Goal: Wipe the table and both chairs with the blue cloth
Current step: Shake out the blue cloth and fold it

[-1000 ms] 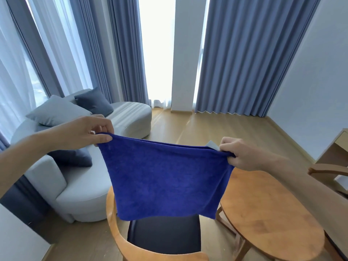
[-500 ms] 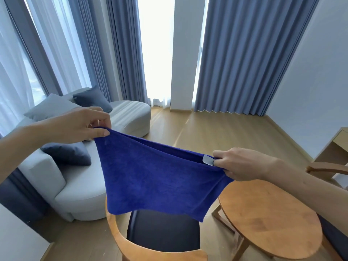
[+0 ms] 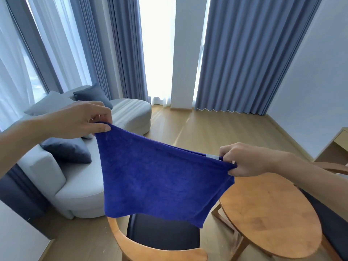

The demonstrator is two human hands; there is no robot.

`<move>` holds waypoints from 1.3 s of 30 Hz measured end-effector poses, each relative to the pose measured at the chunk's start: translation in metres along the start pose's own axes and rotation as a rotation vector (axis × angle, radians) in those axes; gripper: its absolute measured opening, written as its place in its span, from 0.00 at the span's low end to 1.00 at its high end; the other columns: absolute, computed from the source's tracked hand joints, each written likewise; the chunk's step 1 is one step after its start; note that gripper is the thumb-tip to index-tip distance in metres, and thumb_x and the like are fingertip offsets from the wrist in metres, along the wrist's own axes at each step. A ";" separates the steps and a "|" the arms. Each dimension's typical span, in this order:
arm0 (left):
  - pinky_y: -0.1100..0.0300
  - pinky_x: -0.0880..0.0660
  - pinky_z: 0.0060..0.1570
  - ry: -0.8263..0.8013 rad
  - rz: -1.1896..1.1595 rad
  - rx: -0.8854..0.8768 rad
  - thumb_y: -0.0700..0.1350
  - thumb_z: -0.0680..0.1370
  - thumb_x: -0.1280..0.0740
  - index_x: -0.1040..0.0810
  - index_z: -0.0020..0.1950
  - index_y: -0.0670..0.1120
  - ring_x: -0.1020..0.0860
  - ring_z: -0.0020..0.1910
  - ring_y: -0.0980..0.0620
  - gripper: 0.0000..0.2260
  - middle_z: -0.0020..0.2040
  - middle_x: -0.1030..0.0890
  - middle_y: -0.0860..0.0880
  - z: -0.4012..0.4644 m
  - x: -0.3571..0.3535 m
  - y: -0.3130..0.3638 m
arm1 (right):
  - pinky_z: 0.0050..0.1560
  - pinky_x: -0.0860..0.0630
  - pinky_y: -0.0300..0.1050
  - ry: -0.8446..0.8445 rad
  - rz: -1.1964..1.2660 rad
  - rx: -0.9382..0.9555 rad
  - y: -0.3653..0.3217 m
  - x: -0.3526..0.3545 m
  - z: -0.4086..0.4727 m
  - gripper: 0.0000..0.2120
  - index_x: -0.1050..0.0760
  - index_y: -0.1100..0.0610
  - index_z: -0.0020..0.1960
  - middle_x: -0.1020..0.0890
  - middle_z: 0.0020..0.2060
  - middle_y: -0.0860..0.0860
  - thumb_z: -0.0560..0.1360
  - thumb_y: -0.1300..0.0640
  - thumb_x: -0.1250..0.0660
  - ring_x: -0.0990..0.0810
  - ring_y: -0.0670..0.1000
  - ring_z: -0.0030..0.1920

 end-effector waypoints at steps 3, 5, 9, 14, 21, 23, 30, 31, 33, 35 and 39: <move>0.44 0.24 0.44 -0.005 -0.066 -0.001 0.68 0.68 0.39 0.23 0.41 0.60 0.23 0.38 0.49 0.14 0.40 0.24 0.54 0.003 0.001 -0.001 | 0.47 0.22 0.44 0.019 0.155 0.026 0.005 -0.002 -0.002 0.18 0.25 0.41 0.33 0.23 0.50 0.44 0.73 0.62 0.33 0.24 0.43 0.45; 0.45 0.22 0.44 0.001 -0.094 -0.006 0.74 0.66 0.39 0.22 0.42 0.58 0.22 0.40 0.48 0.21 0.41 0.24 0.54 0.004 0.005 -0.002 | 0.48 0.23 0.41 0.046 0.233 0.046 0.008 -0.004 -0.003 0.13 0.18 0.46 0.42 0.23 0.50 0.44 0.75 0.63 0.34 0.23 0.43 0.48; 0.44 0.21 0.46 0.027 -0.126 -0.012 0.67 0.66 0.36 0.21 0.42 0.57 0.21 0.41 0.47 0.16 0.41 0.23 0.52 0.005 0.013 0.000 | 0.43 0.30 0.37 0.082 0.137 0.055 0.003 -0.008 -0.002 0.10 0.21 0.54 0.51 0.27 0.49 0.46 0.77 0.64 0.39 0.27 0.45 0.44; 0.46 0.22 0.43 0.015 -0.033 -0.042 0.64 0.68 0.39 0.23 0.41 0.59 0.22 0.39 0.51 0.12 0.40 0.23 0.53 0.007 0.012 0.008 | 0.42 0.31 0.40 -0.014 -0.402 0.027 -0.018 -0.012 0.005 0.11 0.26 0.56 0.57 0.30 0.53 0.49 0.80 0.60 0.46 0.26 0.52 0.41; 0.52 0.23 0.42 0.018 0.027 -0.047 0.65 0.68 0.40 0.25 0.40 0.59 0.23 0.39 0.55 0.12 0.41 0.24 0.56 0.008 0.009 0.004 | 0.50 0.23 0.45 -0.148 -0.203 -0.007 -0.019 -0.013 0.006 0.07 0.24 0.56 0.54 0.29 0.55 0.47 0.78 0.61 0.39 0.26 0.49 0.49; 0.49 0.21 0.42 0.014 0.009 -0.029 0.65 0.68 0.40 0.24 0.40 0.59 0.22 0.38 0.54 0.12 0.39 0.24 0.55 0.008 0.009 -0.001 | 0.50 0.24 0.43 -0.130 -0.028 0.015 -0.017 -0.010 0.004 0.04 0.22 0.57 0.49 0.27 0.53 0.45 0.76 0.61 0.36 0.26 0.46 0.48; 0.44 0.21 0.44 0.022 -0.070 -0.004 0.65 0.67 0.38 0.22 0.41 0.59 0.21 0.40 0.49 0.14 0.40 0.23 0.54 0.005 0.013 -0.009 | 0.51 0.22 0.47 0.060 0.419 0.011 -0.001 -0.006 -0.004 0.09 0.16 0.56 0.46 0.19 0.47 0.44 0.72 0.66 0.32 0.20 0.47 0.48; 0.44 0.22 0.44 0.025 -0.076 -0.005 0.65 0.67 0.38 0.22 0.41 0.58 0.21 0.40 0.49 0.14 0.40 0.23 0.54 0.005 0.014 -0.008 | 0.51 0.22 0.48 0.075 0.441 -0.007 0.002 -0.008 -0.004 0.08 0.16 0.57 0.46 0.19 0.47 0.44 0.72 0.66 0.32 0.20 0.48 0.48; 0.44 0.22 0.44 0.029 -0.077 0.002 0.66 0.67 0.38 0.22 0.41 0.59 0.21 0.40 0.49 0.14 0.40 0.23 0.54 0.005 0.016 -0.006 | 0.50 0.22 0.51 0.107 0.511 -0.041 0.007 -0.012 -0.006 0.07 0.16 0.57 0.42 0.19 0.46 0.44 0.70 0.66 0.31 0.20 0.48 0.47; 0.44 0.22 0.44 0.035 -0.064 0.004 0.66 0.67 0.38 0.22 0.41 0.60 0.21 0.39 0.50 0.13 0.41 0.23 0.55 0.004 0.017 -0.005 | 0.49 0.21 0.51 0.153 0.622 -0.083 0.009 -0.017 -0.008 0.06 0.16 0.58 0.40 0.19 0.44 0.46 0.67 0.63 0.31 0.20 0.49 0.45; 0.46 0.22 0.44 0.034 -0.057 0.003 0.71 0.67 0.40 0.22 0.42 0.60 0.22 0.39 0.54 0.17 0.42 0.23 0.56 0.001 0.017 0.001 | 0.49 0.24 0.49 0.240 0.774 -0.157 0.011 -0.029 -0.010 0.08 0.18 0.59 0.39 0.21 0.44 0.54 0.65 0.60 0.35 0.21 0.51 0.44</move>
Point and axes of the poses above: each hand's wrist, its own z-axis towards the middle knuckle, its own x-axis out of the back of the hand, y = z × x, the point moved 6 cm from there along z, towards the middle knuckle
